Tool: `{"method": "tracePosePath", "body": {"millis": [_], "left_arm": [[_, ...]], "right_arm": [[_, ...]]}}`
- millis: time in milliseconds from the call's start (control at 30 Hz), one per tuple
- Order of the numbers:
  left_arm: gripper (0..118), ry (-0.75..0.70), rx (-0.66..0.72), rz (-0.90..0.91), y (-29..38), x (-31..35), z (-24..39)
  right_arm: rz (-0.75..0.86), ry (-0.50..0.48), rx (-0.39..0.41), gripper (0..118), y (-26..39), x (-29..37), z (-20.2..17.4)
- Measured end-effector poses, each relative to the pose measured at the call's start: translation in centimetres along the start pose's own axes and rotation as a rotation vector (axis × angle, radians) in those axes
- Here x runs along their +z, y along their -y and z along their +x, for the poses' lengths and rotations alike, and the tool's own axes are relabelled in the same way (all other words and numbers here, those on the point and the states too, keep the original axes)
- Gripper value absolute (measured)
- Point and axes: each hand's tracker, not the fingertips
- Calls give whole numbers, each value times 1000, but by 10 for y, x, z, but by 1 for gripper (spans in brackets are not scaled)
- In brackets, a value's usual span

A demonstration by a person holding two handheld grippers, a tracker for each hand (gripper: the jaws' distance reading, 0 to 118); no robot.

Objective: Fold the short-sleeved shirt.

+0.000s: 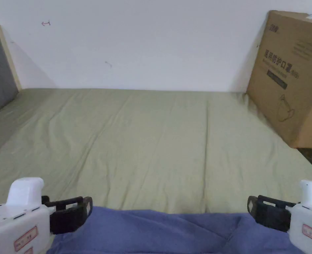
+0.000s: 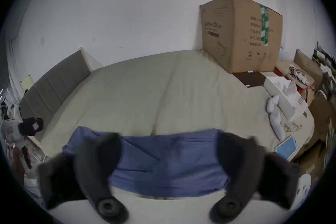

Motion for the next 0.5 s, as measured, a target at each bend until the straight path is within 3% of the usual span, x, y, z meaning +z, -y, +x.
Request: {"method": "tracePosePath", "body": {"millis": [67, 100, 300, 367, 467, 500], "left_arm": [[9, 42, 27, -15, 0, -2, -2], [0, 54, 42, -42, 0, -6, -4], [0, -2, 200, -106, -4, -14, -76], [5, 110, 320, -200, -1, -29, -120], [60, 311, 549, -334, 19, -61, -174], [82, 305, 590, -372, 28, -71, -188]], "right_arm": [[33, -18, 16, 16, -1, 3, -10], [27, -11, 19, 1, -3, 1, -14], [6, -64, -31, 1, -9, -1, -11], [-4, -65, -38, 1, -8, -3, -10], [-35, -67, -43, 1, -8, -13, -6], [-43, -64, -41, 1, -8, -15, -7]]}}
